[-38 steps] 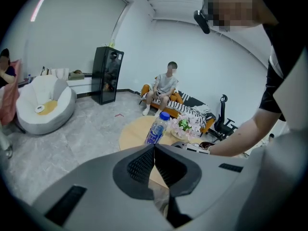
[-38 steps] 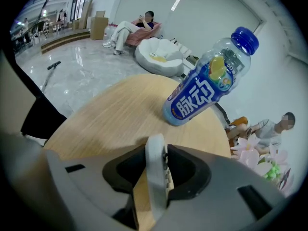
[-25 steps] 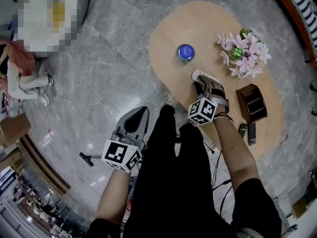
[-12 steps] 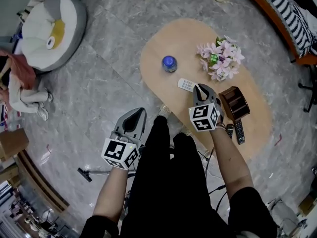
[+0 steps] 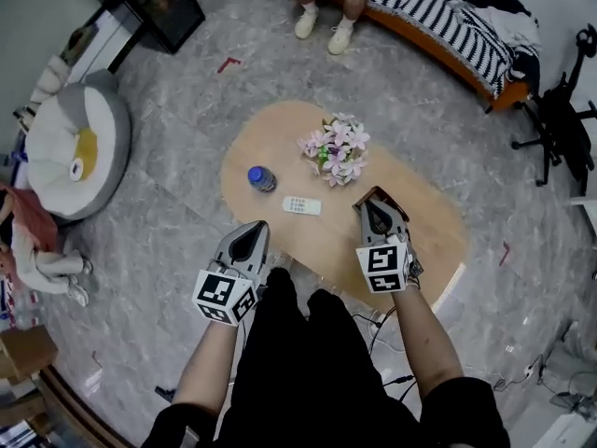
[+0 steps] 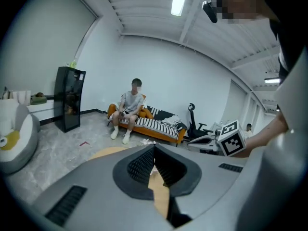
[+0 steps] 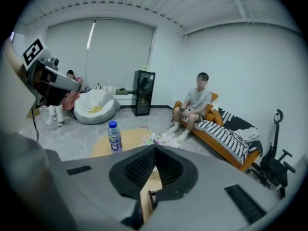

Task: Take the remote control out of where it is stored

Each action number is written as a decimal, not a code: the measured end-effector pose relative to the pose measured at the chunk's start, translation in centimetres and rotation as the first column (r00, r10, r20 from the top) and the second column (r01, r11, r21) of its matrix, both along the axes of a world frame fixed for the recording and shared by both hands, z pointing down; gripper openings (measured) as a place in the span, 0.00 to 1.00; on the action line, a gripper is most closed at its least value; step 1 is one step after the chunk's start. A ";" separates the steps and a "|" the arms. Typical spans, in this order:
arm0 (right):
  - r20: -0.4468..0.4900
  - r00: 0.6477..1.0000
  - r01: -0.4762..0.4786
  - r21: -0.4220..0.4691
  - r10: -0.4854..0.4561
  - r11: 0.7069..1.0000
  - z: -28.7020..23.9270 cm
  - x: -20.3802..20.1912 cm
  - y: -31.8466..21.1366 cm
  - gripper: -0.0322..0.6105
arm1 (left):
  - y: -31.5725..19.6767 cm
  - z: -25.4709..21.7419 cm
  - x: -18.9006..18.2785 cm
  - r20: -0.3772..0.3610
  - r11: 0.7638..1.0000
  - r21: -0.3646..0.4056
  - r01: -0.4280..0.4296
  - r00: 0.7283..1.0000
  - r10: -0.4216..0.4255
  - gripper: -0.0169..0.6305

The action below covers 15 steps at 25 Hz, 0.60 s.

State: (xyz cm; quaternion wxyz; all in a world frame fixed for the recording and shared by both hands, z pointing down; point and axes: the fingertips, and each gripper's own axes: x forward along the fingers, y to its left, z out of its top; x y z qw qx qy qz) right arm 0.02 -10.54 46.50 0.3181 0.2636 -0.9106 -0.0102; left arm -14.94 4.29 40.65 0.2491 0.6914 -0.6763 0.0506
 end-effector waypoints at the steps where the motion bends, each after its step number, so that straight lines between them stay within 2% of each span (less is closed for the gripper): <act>1: 0.023 0.999 -0.043 -0.001 0.043 0.999 -1.0 1.5 -0.5 0.06 | -0.7 -0.5 0.6 0.006 1.000 0.008 -0.026 1.000 0.026 0.04; 7: 0.154 0.946 -0.287 0.000 0.284 0.958 -7.1 10.1 -2.1 0.06 | -5.1 -4.4 4.0 0.044 0.984 0.079 -0.158 0.987 0.155 0.04; 10: 0.195 0.920 -0.352 0.027 0.341 0.936 -9.6 13.6 -1.8 0.06 | -6.5 -6.4 6.2 0.070 0.972 0.113 -0.206 0.978 0.199 0.04; 15: 0.257 0.872 -0.442 0.049 0.416 0.896 -13.1 18.7 -0.1 0.06 | -7.2 -9.4 9.5 0.068 0.953 0.177 -0.246 0.969 0.237 0.04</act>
